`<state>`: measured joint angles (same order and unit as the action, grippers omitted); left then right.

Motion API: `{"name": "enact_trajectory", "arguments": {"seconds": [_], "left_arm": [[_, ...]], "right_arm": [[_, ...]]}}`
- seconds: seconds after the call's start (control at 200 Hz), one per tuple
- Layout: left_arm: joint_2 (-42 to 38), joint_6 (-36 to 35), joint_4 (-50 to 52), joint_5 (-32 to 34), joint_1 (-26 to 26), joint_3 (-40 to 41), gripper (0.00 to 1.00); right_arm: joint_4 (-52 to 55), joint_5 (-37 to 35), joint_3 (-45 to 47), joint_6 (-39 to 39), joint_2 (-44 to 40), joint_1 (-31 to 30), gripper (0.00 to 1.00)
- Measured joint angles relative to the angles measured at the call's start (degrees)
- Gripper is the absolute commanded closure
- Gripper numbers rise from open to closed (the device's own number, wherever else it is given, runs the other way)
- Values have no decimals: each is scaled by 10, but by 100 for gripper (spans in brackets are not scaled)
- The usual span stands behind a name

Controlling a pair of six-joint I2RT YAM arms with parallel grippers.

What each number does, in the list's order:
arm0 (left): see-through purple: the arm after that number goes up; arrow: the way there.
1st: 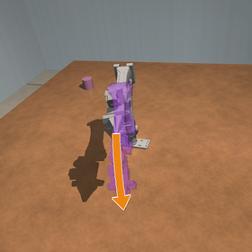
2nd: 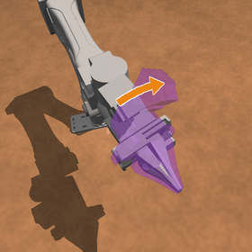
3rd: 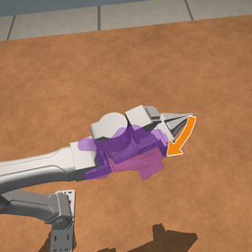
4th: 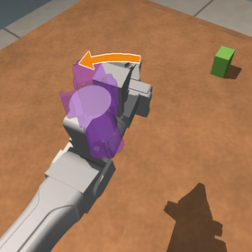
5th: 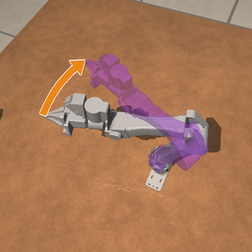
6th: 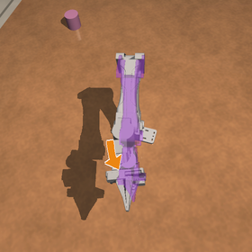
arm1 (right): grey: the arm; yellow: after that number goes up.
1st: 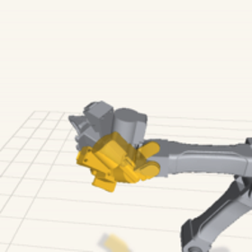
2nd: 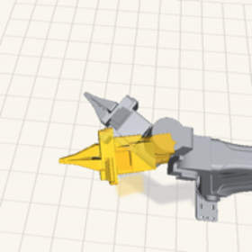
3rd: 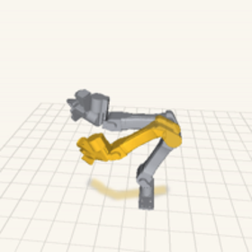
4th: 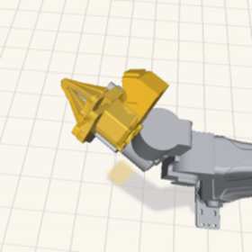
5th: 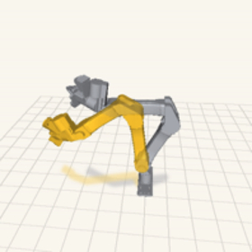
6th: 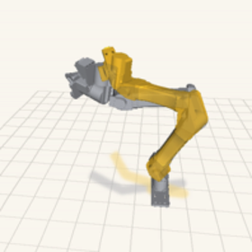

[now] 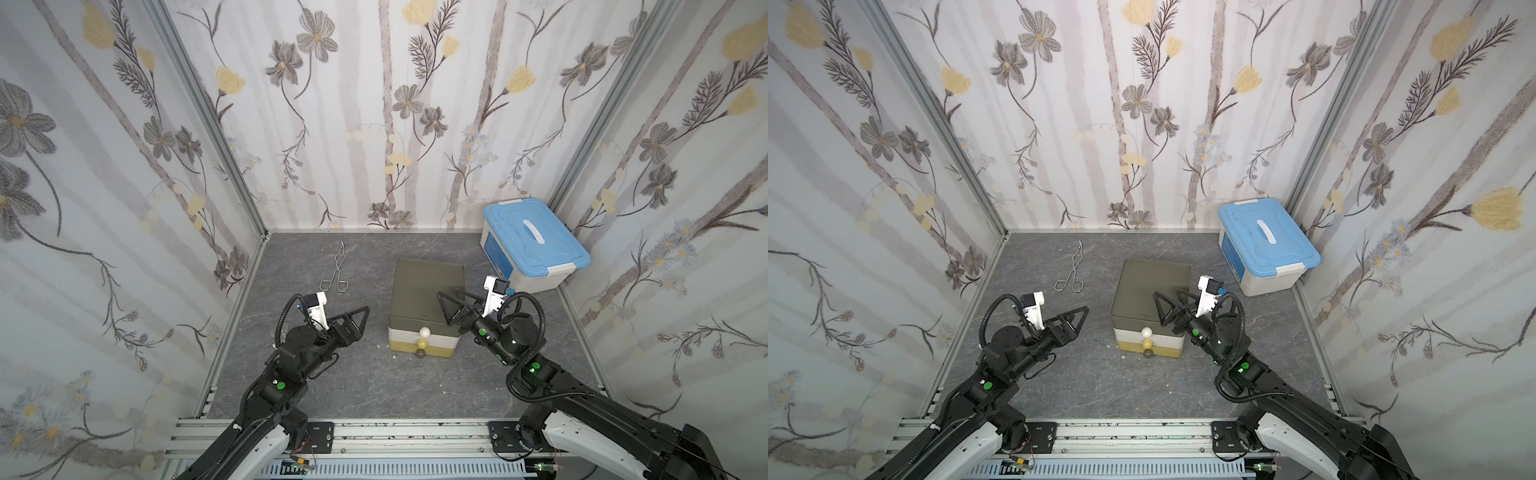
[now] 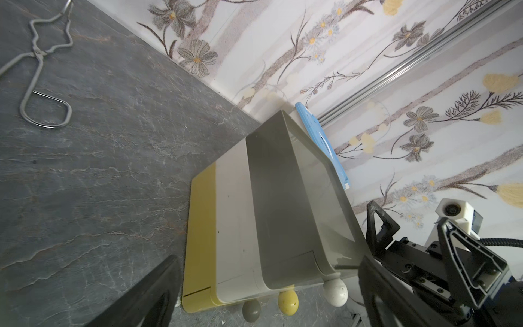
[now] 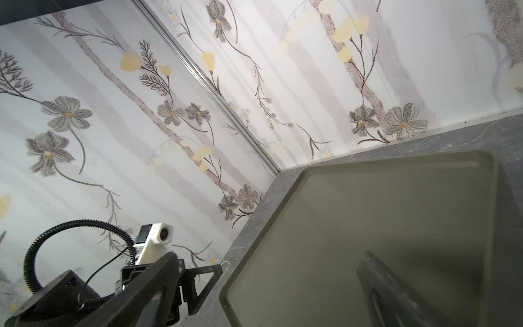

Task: Take the sponge out of the drawer
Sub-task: Adjust the storage box at the center of the board.

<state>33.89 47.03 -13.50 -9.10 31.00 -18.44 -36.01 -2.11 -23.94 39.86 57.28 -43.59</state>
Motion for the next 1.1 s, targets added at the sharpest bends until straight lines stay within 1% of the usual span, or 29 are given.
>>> {"name": "enact_trajectory", "arguments": {"seconds": [0.13, 0.22, 0.27, 0.395, 0.52, 0.635, 0.804, 0.914, 0.974, 1.099], "left_arm": [[23, 10, -71, -20, 6, 19, 0], [22, 11, -85, -32, 8, 18, 0], [20, 1, -67, -38, 8, -1, 0], [7, -50, -4, -47, 10, -62, 0], [-6, -83, 69, -46, 12, -74, 0], [14, -96, 121, -48, 23, -76, 0], [80, -112, 166, -61, 65, -94, 0], [115, -130, 189, -57, 98, -112, 0], [130, -138, 198, -51, 108, -113, 0], [160, -145, 215, -34, 115, -114, 0]], "right_arm": [[2, -24, -2, 5, -8, -20, 0], [50, -44, -26, 6, -11, -22, 0], [87, -64, -47, -2, -16, -22, 0], [181, -127, -81, -29, -46, -23, 0], [299, -193, -104, -35, -71, -23, 0], [390, -234, -102, -23, -86, -23, 0], [431, -220, -38, -9, -132, -29, 0], [457, -213, -24, -11, -174, -29, 0], [463, -210, -23, -13, -203, -29, 0], [469, -174, -10, -35, -255, -29, 0]]}}
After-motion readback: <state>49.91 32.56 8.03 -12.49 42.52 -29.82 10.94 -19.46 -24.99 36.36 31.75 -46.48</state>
